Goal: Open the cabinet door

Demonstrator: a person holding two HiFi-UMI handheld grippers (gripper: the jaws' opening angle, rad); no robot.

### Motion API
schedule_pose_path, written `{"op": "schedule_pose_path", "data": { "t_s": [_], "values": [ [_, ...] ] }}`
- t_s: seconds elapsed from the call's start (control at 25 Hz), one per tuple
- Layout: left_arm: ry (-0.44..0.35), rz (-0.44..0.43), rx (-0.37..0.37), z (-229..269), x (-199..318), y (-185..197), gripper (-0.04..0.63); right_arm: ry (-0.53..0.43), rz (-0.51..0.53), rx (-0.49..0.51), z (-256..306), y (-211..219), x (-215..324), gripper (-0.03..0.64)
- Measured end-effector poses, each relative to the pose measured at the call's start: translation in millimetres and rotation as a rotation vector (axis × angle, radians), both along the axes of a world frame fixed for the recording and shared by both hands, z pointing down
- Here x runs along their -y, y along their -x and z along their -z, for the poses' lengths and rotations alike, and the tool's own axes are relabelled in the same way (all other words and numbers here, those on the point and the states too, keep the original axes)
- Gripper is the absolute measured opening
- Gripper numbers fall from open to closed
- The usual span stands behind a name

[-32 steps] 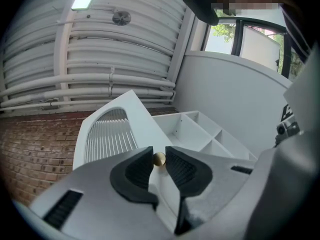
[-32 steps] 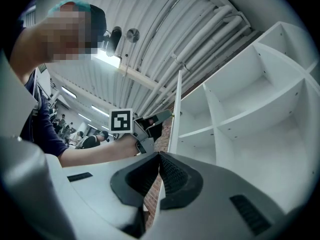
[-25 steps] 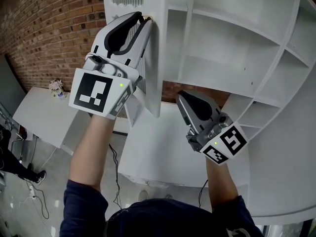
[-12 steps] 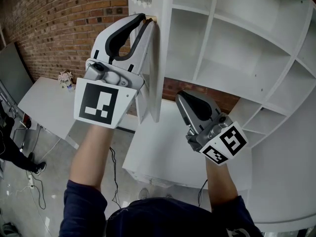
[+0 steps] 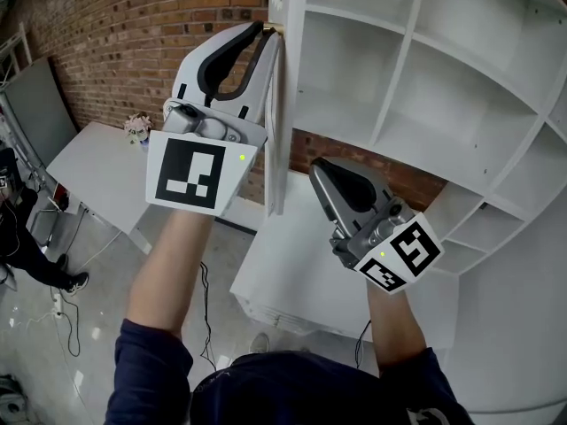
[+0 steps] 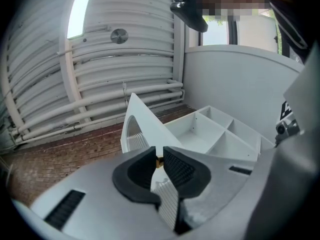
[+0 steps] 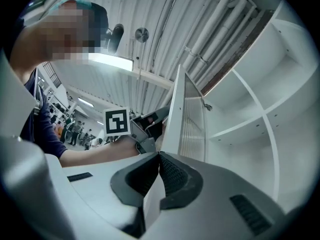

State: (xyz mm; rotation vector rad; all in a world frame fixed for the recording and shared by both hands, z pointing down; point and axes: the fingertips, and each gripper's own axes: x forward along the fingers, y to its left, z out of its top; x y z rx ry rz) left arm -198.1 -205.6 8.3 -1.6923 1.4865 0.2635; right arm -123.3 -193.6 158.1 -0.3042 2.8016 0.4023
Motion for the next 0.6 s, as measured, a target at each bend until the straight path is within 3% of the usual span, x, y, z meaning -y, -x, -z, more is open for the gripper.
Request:
{"op": "schedule_pose_path", "data": {
  "t_s": [0.6],
  "values": [
    [0.028,0.088,-0.046,-2.7,-13.9,59.6,0.046,0.016,0.078,-0.004,-3.8,36.6,-12.0,0.02]
  ]
}}
